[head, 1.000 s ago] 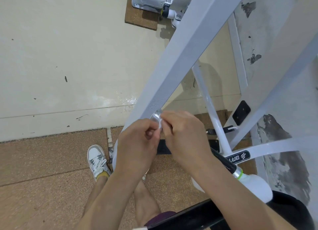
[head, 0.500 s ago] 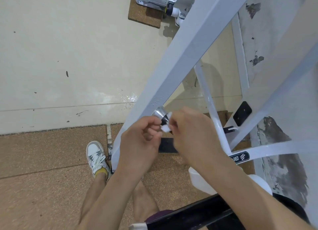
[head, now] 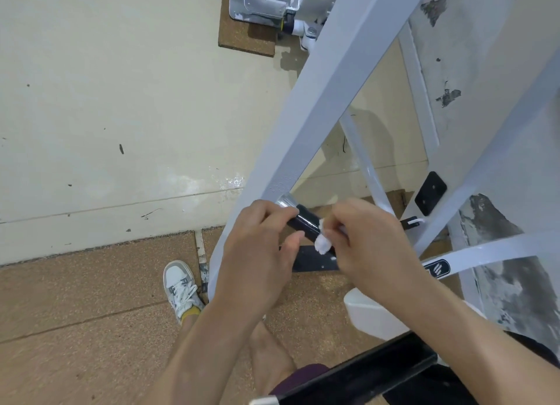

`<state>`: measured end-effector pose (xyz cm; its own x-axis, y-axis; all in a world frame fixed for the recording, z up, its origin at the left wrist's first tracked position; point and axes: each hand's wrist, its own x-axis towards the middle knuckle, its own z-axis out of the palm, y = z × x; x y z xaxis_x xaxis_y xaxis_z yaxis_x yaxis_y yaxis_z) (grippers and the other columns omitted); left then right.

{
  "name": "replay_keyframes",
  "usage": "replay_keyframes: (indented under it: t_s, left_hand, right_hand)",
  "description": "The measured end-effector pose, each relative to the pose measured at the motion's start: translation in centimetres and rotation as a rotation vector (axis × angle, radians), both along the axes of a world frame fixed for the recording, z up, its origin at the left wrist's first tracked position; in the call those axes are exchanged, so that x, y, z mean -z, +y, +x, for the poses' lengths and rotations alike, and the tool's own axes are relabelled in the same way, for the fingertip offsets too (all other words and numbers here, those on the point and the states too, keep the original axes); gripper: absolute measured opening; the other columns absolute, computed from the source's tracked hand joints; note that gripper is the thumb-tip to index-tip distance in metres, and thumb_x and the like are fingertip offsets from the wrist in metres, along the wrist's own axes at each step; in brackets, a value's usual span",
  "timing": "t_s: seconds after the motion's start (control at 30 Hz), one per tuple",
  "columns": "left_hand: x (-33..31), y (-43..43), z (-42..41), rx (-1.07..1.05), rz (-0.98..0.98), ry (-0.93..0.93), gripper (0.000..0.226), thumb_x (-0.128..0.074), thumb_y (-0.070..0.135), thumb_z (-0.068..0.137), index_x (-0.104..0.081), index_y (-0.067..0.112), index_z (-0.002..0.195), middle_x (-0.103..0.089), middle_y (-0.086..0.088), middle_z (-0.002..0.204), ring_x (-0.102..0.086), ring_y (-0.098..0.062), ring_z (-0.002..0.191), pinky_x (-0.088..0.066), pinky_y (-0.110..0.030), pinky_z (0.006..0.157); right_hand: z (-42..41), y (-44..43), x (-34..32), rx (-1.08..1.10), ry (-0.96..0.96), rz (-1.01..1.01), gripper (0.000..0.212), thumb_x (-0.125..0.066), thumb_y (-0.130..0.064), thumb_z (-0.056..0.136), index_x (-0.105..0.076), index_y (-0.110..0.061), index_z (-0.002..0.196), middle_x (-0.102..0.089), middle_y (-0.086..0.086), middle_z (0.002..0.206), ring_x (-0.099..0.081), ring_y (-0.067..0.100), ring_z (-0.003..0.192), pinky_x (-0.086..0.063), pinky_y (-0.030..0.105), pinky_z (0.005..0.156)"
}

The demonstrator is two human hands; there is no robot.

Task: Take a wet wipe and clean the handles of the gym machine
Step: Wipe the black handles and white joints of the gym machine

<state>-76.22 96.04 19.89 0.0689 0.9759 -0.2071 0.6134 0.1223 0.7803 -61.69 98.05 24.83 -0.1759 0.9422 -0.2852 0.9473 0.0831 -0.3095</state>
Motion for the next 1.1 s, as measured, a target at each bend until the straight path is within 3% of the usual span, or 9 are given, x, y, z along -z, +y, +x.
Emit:
replay_keyframes:
  t_s: [0.13, 0.2, 0.3, 0.47, 0.63, 0.73, 0.8, 0.9, 1.1]
  left_hand:
    - [0.2, 0.0, -0.2, 0.001, 0.047, 0.022, 0.029, -0.069, 0.023, 0.082, -0.066, 0.026, 0.110, -0.050, 0.012, 0.094, -0.047, -0.007, 0.084, -0.040, -0.016, 0.072]
    - [0.1, 0.0, -0.4, 0.028, 0.032, 0.005, 0.029, -0.068, 0.024, 0.083, -0.067, 0.023, 0.112, -0.054, 0.010, 0.096, -0.051, -0.010, 0.086, -0.046, -0.025, 0.075]
    - [-0.7, -0.1, -0.1, 0.035, -0.051, -0.051, 0.030, -0.067, 0.028, 0.084, -0.066, 0.028, 0.114, -0.057, 0.017, 0.097, -0.055, -0.005, 0.085, -0.045, -0.020, 0.078]
    - [-0.7, 0.0, 0.9, -0.032, -0.074, -0.251, 0.048, -0.071, 0.009, 0.078, -0.060, 0.035, 0.117, -0.057, 0.010, 0.083, -0.056, -0.006, 0.076, -0.050, -0.020, 0.072]
    - [-0.9, 0.9, 1.5, 0.084, 0.023, -0.053, 0.037, -0.070, 0.008, 0.078, -0.070, 0.030, 0.107, -0.066, 0.005, 0.082, -0.059, -0.012, 0.073, -0.046, -0.026, 0.071]
    - [-0.6, 1.6, 1.6, 0.129, 0.139, 0.057, 0.022, -0.066, 0.013, 0.074, -0.074, 0.024, 0.092, -0.066, 0.001, 0.078, -0.060, -0.019, 0.071, -0.040, -0.027, 0.062]
    - [-0.4, 1.8, 1.4, 0.105, 0.158, 0.095, 0.014, -0.069, 0.017, 0.075, -0.074, 0.021, 0.087, -0.063, 0.001, 0.080, -0.058, -0.020, 0.073, -0.039, -0.027, 0.060]
    - [-0.8, 2.3, 1.2, 0.095, 0.055, 0.067, 0.007, -0.071, 0.030, 0.080, -0.074, 0.025, 0.085, -0.063, 0.007, 0.080, -0.057, -0.015, 0.072, -0.040, -0.027, 0.062]
    - [-1.4, 2.1, 1.2, 0.143, -0.020, 0.022, 0.019, -0.070, 0.015, 0.081, -0.073, 0.024, 0.097, -0.063, 0.008, 0.093, -0.060, -0.012, 0.082, -0.050, -0.031, 0.077]
  right_hand:
    - [-1.5, 1.8, 1.6, -0.007, 0.185, -0.004, 0.014, -0.064, -0.005, 0.081, -0.056, -0.010, 0.071, -0.052, -0.001, 0.067, -0.047, 0.018, 0.059, -0.039, 0.031, 0.053]
    - [0.2, 0.7, 0.7, -0.041, 0.088, -0.043, 0.017, -0.064, -0.001, 0.079, -0.054, -0.012, 0.070, -0.054, 0.000, 0.069, -0.049, 0.019, 0.063, -0.041, 0.031, 0.056]
    - [1.2, -1.0, -0.2, -0.007, -0.005, -0.036, 0.018, -0.063, 0.001, 0.077, -0.055, -0.013, 0.070, -0.055, 0.001, 0.071, -0.051, 0.022, 0.067, -0.044, 0.034, 0.059]
    - [-0.8, 0.6, 2.2, 0.087, 0.271, 0.022, 0.005, -0.061, -0.007, 0.078, -0.060, -0.009, 0.074, -0.060, 0.002, 0.069, -0.054, 0.020, 0.066, -0.046, 0.038, 0.059]
    - [2.3, -0.6, 0.4, 0.026, 0.332, -0.098, 0.009, -0.074, -0.013, 0.075, -0.069, -0.020, 0.072, -0.072, -0.004, 0.084, -0.064, 0.015, 0.084, -0.052, 0.039, 0.074]
    - [2.0, 0.3, 0.5, 0.139, 0.364, -0.116, 0.013, -0.079, -0.030, 0.071, -0.069, -0.024, 0.071, -0.064, -0.016, 0.063, -0.056, 0.002, 0.063, -0.044, 0.020, 0.059]
    - [1.5, 1.7, 0.7, 0.197, 0.423, -0.175, 0.023, -0.081, -0.039, 0.067, -0.066, -0.022, 0.072, -0.062, -0.012, 0.060, -0.055, 0.003, 0.057, -0.041, 0.017, 0.052]
    - [1.4, 3.2, 0.7, 0.082, 0.356, -0.251, 0.025, -0.078, -0.040, 0.070, -0.069, -0.018, 0.076, -0.066, -0.004, 0.068, -0.060, 0.010, 0.065, -0.047, 0.024, 0.059]
    - [4.6, 1.4, -0.5, -0.098, 0.180, -0.226, 0.014, -0.072, -0.023, 0.079, -0.064, -0.016, 0.069, -0.063, -0.003, 0.066, -0.055, 0.014, 0.065, -0.046, 0.032, 0.063]
